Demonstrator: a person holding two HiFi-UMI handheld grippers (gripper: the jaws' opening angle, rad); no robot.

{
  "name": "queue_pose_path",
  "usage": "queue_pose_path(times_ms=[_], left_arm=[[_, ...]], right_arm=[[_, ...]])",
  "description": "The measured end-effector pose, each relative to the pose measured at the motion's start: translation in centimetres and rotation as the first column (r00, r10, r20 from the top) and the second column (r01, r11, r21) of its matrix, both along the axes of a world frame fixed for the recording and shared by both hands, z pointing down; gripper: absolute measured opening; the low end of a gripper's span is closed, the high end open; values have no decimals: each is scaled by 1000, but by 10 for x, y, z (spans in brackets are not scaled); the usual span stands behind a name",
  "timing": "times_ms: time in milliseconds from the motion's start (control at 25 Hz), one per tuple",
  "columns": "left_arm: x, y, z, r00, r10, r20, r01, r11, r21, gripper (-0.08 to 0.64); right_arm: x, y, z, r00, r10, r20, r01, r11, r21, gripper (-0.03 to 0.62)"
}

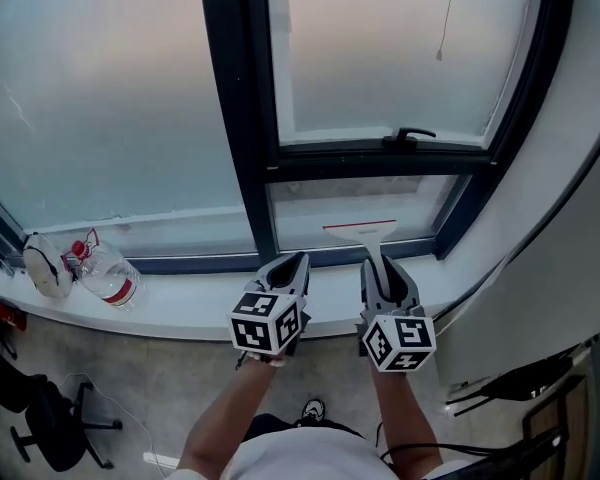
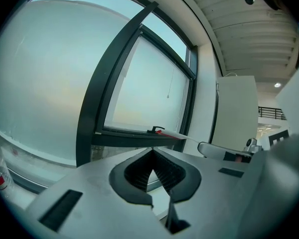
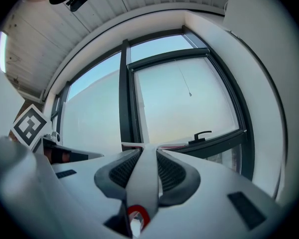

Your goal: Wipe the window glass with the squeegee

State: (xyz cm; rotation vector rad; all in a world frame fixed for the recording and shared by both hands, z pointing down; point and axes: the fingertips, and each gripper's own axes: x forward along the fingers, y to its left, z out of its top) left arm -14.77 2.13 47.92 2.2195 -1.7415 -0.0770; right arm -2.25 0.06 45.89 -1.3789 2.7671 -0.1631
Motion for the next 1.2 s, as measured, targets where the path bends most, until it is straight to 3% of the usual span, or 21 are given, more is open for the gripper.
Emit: queue_pose_path(times_ms=[560,840,1000,1200], left_arm=[[-20,-54,-33,1000,2,6,-2,1000,27,0],[-59,-105,-82,997,-40,69,35,997,66,0],[-86,-138,-127,997,-50,64,41,989,143,0],[-107,-177,-186,996,11,86,-32,969,247,0]], right_arm=[[-29,-57,-41,999,-33,18,31,996,88,92],[-67,-104,-100,999,-28,30,21,981,194,92],[-94,-139,-140,999,-4,44,-8,964,266,92],[-126,-184,-199,997,18,76,-44,936,348,92]])
